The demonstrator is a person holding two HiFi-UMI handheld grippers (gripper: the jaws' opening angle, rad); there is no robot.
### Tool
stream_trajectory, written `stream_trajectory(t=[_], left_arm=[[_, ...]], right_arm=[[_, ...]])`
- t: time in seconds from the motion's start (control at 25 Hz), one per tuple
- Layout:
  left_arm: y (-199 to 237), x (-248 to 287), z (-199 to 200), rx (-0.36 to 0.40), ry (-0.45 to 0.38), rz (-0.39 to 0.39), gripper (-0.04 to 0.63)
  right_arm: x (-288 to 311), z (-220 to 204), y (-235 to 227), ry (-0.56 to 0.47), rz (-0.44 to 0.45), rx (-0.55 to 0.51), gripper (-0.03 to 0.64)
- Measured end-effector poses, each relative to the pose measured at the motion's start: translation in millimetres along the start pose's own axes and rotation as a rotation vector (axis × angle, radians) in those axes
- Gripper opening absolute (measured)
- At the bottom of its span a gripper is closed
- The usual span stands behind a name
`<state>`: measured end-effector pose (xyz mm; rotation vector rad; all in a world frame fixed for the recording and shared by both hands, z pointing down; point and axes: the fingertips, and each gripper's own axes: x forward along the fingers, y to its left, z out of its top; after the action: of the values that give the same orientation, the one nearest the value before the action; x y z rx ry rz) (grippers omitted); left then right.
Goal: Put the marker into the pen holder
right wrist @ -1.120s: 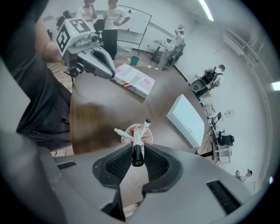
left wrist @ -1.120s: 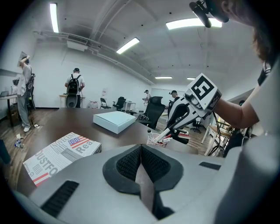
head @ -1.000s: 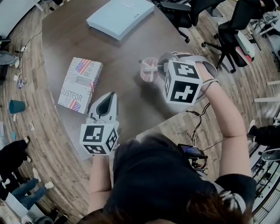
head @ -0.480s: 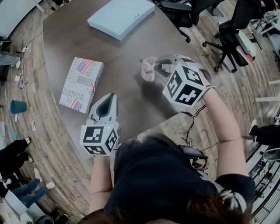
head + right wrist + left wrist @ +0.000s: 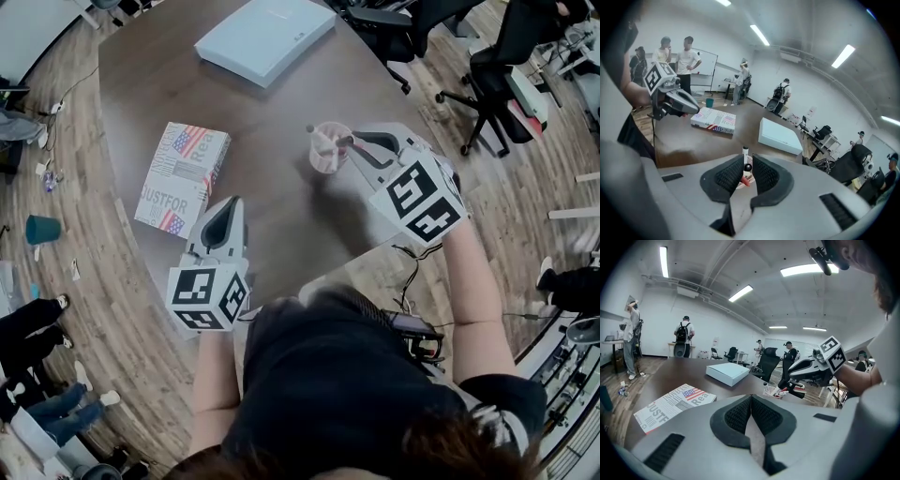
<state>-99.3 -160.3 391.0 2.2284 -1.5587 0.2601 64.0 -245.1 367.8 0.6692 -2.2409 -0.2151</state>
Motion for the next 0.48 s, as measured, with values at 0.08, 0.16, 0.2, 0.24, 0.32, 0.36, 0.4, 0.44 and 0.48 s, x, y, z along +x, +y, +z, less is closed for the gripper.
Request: stream_trajectory(t=[0.08,0.16,0.2,0.24,0.32,0.36,0.4,0.44,0.48], left_arm=[[8,-6,3,-0.011,-0.014,0.017,0.028],[15,-12,6,-0.024,-0.029,0.033,0.028],[19,-16,8,-0.028,-0.035,0.04,0.028],[22,-19,9,-0.03,-0.041,0.046,0.028],[28,-27,11,-0.034,-0.051,0.058,0.028],[31,-30,12,-0.035,-0.055,0.063,0.028],[33,-34,13,-0.036,-0.06,0.067,0.028],[35,-37,13,-0.036,-0.064,0.07,0.028],[38,-41,13,-0.036,-0.067,0.074,0.028]], right_arm=[[-10,8,0,-0.055,-0.052,0.055,0.057],[-17,12,0,-0.094,-0.099,0.109,0.029],[-20,12,1,-0.109,-0.118,0.135,0.023],[-22,13,2,-0.121,-0.134,0.159,0.02],[-26,13,7,-0.141,-0.153,0.204,0.018],[-28,14,10,-0.152,-0.159,0.224,0.018],[-30,15,12,-0.164,-0.165,0.241,0.018],[-32,16,14,-0.178,-0.173,0.255,0.018],[-33,17,15,-0.193,-0.185,0.268,0.018]])
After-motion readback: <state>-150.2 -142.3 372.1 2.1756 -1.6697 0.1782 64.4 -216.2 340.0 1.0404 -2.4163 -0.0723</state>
